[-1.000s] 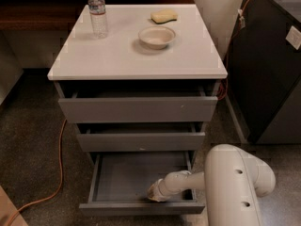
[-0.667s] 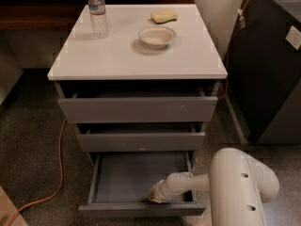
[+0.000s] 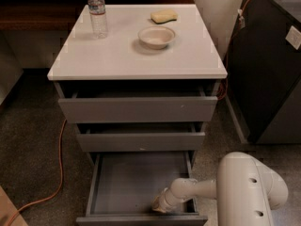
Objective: Open bottom drawer
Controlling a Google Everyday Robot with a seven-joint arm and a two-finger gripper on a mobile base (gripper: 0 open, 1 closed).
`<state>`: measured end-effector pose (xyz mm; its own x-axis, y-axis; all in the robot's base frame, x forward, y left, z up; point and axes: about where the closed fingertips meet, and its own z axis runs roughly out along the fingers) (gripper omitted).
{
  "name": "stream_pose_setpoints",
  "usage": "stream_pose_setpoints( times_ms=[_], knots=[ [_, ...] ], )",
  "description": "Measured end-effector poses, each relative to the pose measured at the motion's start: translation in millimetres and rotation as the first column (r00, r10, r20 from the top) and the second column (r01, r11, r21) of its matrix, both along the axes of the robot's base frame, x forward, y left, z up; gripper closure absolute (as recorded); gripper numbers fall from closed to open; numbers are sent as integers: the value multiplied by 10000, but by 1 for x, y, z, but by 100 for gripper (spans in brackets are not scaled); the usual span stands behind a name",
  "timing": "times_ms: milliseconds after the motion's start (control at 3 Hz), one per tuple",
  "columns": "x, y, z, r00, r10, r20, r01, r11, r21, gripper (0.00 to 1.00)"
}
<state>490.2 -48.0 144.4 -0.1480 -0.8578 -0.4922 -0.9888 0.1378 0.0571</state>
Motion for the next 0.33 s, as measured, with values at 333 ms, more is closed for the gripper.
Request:
stream_pose_setpoints(
  times_ms=[333],
  knots=[
    [0, 0, 0, 10000, 1, -1, -1, 10000, 0, 100]
  ],
)
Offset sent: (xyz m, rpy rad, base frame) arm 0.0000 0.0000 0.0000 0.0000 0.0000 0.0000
